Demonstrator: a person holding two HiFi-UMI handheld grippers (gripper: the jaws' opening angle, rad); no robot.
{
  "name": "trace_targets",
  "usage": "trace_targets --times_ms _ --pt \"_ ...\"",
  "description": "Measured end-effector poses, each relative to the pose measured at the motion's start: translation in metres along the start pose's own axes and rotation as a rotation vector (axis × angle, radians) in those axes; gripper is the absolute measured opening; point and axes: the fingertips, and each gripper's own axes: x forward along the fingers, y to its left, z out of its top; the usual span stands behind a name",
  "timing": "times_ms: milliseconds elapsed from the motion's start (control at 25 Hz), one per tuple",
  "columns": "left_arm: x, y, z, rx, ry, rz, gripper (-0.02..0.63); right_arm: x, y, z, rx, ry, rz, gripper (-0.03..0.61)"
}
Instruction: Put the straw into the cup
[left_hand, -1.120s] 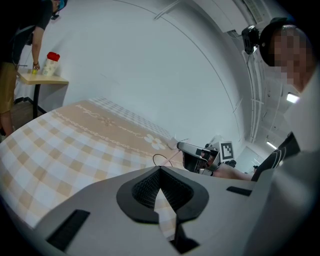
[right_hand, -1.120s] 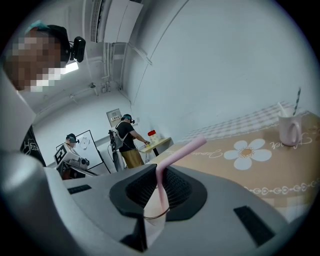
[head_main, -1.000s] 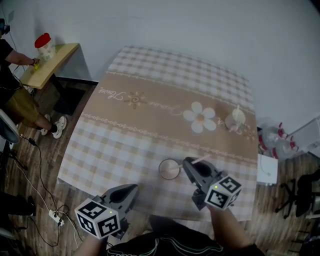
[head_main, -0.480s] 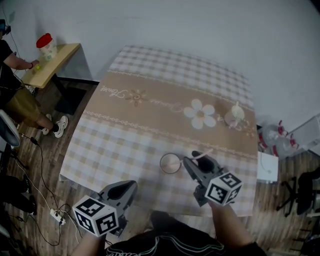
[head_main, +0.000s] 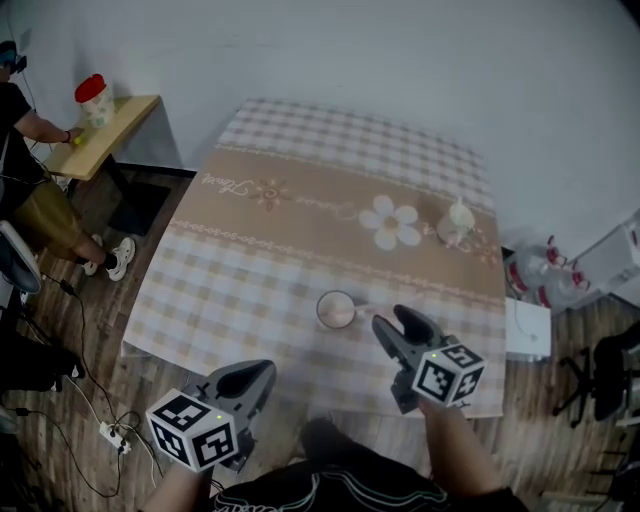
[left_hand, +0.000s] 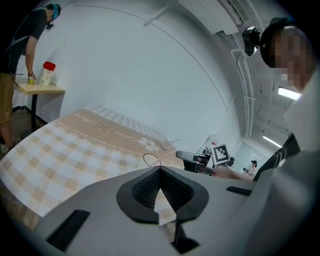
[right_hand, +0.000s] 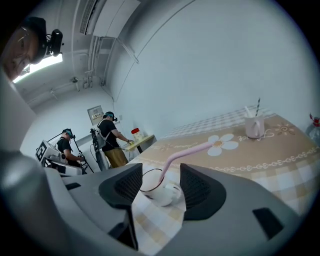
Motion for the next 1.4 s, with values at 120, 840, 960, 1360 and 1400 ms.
trace_targets --times_ms 120,840,960,1360,1400 --pt "-0.01 -0.011 -0.002 0.013 -0.005 -0.005 -0.005 -0.014 0.008 -0.005 0.017 -0.008 0.001 0.225" --pt "-0.104 -0.127 -0.003 0.154 -0.118 -0.131 -0.005 -0.169 0.17 0.024 -0.064 -0.253 0.24 0.097" --pt "-0.119 -0.142 -0.01 0.175 -0.133 -0.152 -0.005 -0.194 0.2 0.02 -0.141 -0.279 0.262 0.064" --pt "-0.154 -0.187 -0.026 0.23 -0.146 -0.244 -0.005 -0.25 0.263 -0.001 -0.19 -0.313 0.345 0.021" --pt "-0.161 -0.191 -0.032 0.234 -0.151 -0.251 -0.005 -0.254 0.269 -0.009 -0.178 -0.312 0.357 0.021"
